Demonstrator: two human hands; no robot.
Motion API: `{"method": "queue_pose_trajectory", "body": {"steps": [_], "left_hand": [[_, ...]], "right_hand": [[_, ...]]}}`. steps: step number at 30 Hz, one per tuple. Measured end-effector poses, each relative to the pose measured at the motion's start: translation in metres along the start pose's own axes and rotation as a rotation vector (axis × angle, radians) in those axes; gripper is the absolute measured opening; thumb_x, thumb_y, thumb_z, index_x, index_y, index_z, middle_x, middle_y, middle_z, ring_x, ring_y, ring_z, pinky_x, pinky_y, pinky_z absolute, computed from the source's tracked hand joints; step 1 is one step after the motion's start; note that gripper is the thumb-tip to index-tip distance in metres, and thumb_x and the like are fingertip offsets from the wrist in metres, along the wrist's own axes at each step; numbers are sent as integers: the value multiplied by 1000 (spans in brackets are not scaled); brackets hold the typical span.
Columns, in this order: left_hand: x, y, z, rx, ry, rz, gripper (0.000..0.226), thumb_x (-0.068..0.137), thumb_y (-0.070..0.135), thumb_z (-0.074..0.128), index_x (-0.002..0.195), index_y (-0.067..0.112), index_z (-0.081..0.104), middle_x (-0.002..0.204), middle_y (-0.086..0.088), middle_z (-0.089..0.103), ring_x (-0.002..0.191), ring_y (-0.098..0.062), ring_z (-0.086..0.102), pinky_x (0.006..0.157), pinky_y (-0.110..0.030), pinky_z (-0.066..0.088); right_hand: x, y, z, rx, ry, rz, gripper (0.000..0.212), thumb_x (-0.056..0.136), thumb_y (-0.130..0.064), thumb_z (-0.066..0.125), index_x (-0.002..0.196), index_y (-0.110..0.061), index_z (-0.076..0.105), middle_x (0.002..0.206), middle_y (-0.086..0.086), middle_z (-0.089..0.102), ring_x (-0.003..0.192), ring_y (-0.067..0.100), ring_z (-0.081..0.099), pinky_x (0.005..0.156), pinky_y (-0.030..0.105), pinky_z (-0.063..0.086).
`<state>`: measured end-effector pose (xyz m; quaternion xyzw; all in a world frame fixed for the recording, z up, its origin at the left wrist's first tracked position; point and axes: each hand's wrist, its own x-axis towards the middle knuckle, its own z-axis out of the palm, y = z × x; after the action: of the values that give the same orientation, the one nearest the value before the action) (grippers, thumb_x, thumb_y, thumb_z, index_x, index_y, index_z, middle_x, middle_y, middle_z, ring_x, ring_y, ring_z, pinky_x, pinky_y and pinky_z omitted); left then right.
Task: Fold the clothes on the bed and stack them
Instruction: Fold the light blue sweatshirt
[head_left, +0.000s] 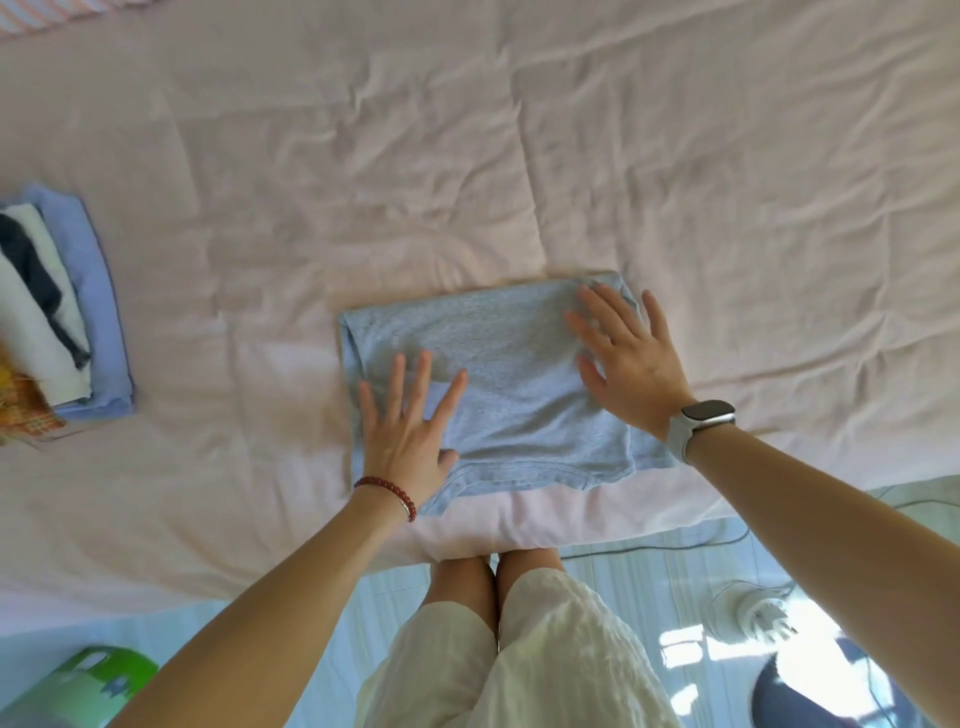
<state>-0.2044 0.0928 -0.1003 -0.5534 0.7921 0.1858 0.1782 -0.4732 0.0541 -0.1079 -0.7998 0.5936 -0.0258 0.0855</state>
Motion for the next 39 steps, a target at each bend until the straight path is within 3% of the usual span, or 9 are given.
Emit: {"method": "queue_pose_trajectory", "body": {"steps": [5,8,12,17,25,28,31,34,39], "left_hand": [[-10,17,19,30,-42,10,123,40,50,88,142,30,23,152,-12,17,136,-43,12,96,-70,24],[-9,15,23,-17,-138,-53,131,49,48,86,143,38,-5,153,-6,-14,137,-40,-18,103,-65,4],[-10,10,15,2,-164,-28,113,67,55,73,139,41,-14,149,-3,-29,131,-32,-35,101,-65,-11],[1,23,2,8,84,49,71,68,44,76,130,25,49,147,-17,32,134,-45,23,95,-73,21],[34,50,-10,-43,-347,-39,62,95,47,36,145,44,-2,151,-3,-31,136,-39,-30,105,-68,0],[30,35,-18,-408,-171,-42,43,93,31,46,136,32,45,156,-6,12,144,-32,3,109,-61,11],[16,4,-36,-1205,114,-425,26,93,14,50,114,4,63,112,-10,61,100,-20,58,92,-35,46],[-3,-38,-47,-1865,-94,-829,33,99,33,37,107,10,61,96,-4,62,80,-16,58,72,-27,48],[-23,-69,-28,-1956,-192,-888,54,93,61,27,114,21,57,107,-4,64,98,-21,60,87,-38,45]], "right_hand": [[-1,-8,11,-160,-140,-250,63,82,-52,45,140,-29,37,148,9,36,136,31,33,105,65,21],[7,17,11,-209,-348,-129,82,74,-61,58,143,-38,21,154,6,24,140,25,26,108,65,15],[11,16,1,-23,-292,-126,67,81,-37,62,142,-27,36,151,9,30,139,26,29,109,57,24],[-19,3,-14,541,-34,690,53,85,-28,59,133,-10,44,128,13,49,120,31,42,96,44,41],[-12,-30,-23,945,-381,849,28,85,-21,63,104,-8,47,94,3,55,88,24,55,73,31,43],[0,-51,-35,968,-376,700,22,86,-11,57,106,-6,48,80,7,55,71,22,52,62,28,43],[14,-88,-51,1032,-416,530,54,91,-7,49,139,-25,33,71,7,51,53,16,47,45,12,36],[30,-140,-49,1090,-499,371,65,92,-10,47,147,-31,18,84,18,59,66,29,59,54,19,43],[46,-185,-31,1091,-752,287,61,94,-19,50,148,-24,21,116,8,57,84,14,52,80,23,42]]}}
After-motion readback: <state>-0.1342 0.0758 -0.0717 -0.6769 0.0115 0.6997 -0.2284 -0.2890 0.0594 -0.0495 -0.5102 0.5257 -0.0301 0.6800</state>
